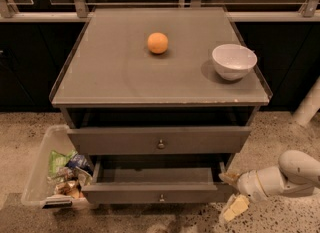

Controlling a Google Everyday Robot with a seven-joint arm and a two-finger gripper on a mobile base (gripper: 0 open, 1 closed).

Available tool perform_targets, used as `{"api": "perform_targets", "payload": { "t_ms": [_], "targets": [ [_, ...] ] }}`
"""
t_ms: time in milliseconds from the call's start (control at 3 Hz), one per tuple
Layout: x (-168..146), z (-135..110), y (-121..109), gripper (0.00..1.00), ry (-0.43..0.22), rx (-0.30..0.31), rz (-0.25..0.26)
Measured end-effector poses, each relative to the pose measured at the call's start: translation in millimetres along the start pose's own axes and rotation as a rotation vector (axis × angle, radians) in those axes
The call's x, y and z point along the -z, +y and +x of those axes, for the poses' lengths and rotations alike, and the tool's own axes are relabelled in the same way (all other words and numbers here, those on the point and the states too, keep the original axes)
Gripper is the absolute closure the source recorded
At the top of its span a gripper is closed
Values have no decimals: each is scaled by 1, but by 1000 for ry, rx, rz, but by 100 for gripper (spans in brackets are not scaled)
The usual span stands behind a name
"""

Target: Open middle drawer

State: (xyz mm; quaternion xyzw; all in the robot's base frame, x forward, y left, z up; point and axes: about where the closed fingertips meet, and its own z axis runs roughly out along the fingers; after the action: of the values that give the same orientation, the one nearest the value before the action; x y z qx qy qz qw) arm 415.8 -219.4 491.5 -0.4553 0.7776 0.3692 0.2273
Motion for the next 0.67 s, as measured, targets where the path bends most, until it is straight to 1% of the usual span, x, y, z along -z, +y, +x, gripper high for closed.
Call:
{"api": "perform_targets", "payload": {
  "t_ms": [333,667],
  "targets": [
    [-6,-27,-12,0,-22,84,-7],
    [-6,-28,-12,0,-24,87,-7]
  ]
}}
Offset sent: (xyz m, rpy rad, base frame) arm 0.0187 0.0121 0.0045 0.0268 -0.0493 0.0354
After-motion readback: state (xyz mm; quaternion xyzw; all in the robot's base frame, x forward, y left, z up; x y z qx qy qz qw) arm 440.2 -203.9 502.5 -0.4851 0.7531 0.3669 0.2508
